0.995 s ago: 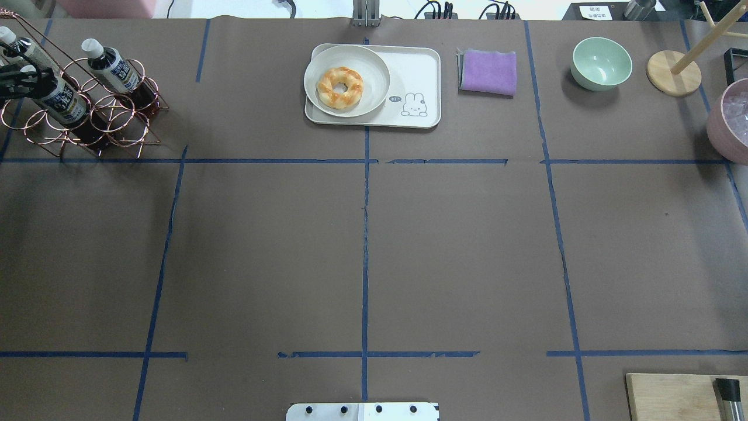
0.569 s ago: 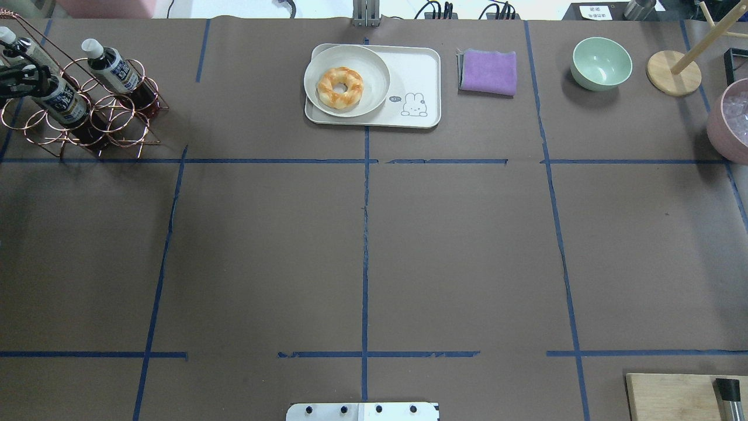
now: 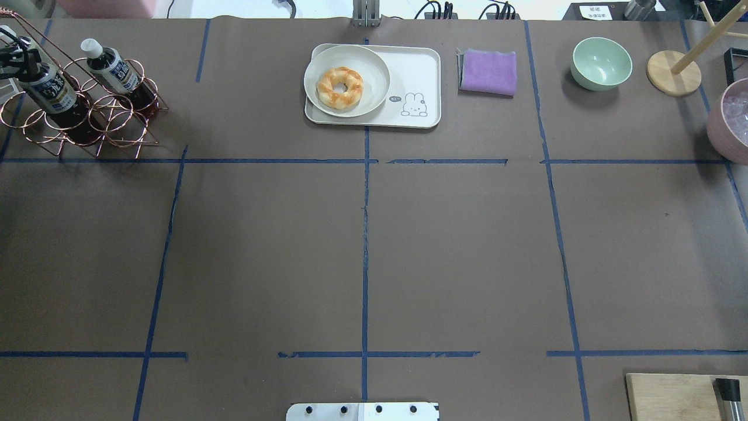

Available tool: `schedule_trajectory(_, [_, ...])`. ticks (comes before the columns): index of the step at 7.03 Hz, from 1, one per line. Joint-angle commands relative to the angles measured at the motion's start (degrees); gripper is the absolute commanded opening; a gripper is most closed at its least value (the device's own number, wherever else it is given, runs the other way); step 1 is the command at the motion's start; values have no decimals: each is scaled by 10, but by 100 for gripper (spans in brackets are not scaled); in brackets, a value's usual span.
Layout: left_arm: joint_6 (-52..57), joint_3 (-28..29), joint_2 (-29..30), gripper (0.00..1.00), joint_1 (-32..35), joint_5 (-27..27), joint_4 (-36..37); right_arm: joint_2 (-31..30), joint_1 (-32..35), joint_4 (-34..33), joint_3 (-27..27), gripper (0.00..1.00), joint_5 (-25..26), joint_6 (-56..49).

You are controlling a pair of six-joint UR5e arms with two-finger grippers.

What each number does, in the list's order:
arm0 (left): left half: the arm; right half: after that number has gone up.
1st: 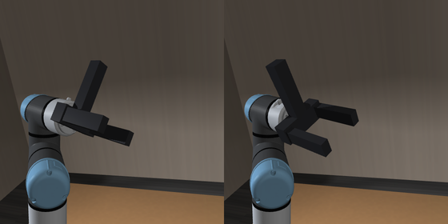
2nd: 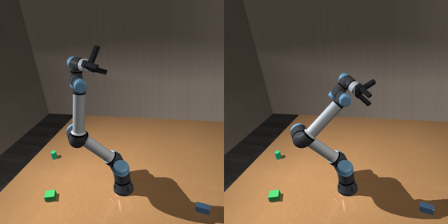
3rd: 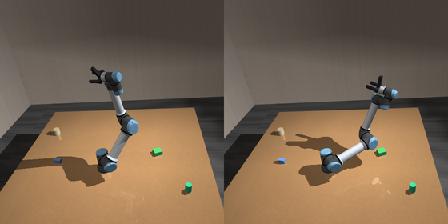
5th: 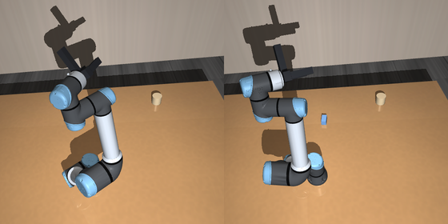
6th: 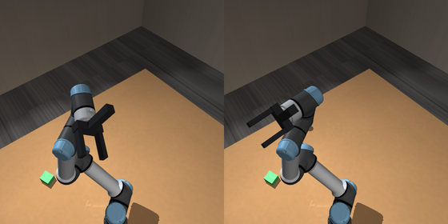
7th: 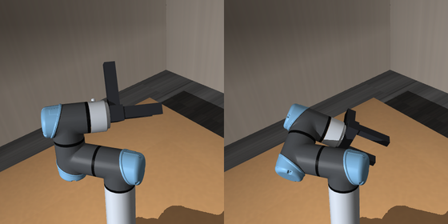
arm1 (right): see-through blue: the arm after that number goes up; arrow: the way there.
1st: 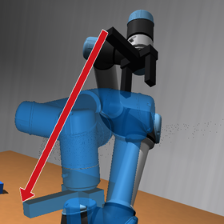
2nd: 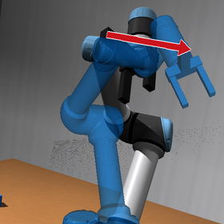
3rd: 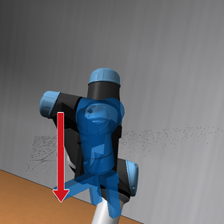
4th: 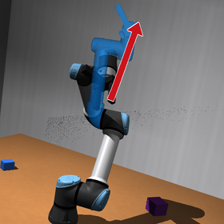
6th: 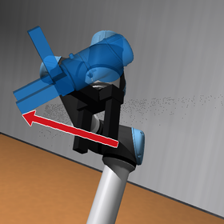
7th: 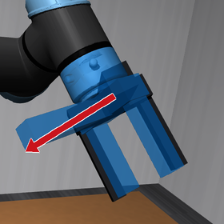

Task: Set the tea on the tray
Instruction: 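Move the left gripper over the copper rack toward a tea bottle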

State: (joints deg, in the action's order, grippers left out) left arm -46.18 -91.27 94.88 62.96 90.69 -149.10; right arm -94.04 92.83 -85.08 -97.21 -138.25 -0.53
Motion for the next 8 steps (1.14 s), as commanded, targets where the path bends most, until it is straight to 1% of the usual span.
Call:
schedule_trajectory(1, [0,-7,0,0,6,9,3,0,0,0,0,100,0,0])
schedule_trajectory(2, [0,-8,0,0,7,19,3,0,1,0,0,100,0,0])
schedule_trajectory(4, [0,-11,0,0,35,60,3,0,1,0,0,100,0,0])
schedule_trajectory(8, [1,-39,-7,0,41,75,7,0,1,0,1,100,0,0])
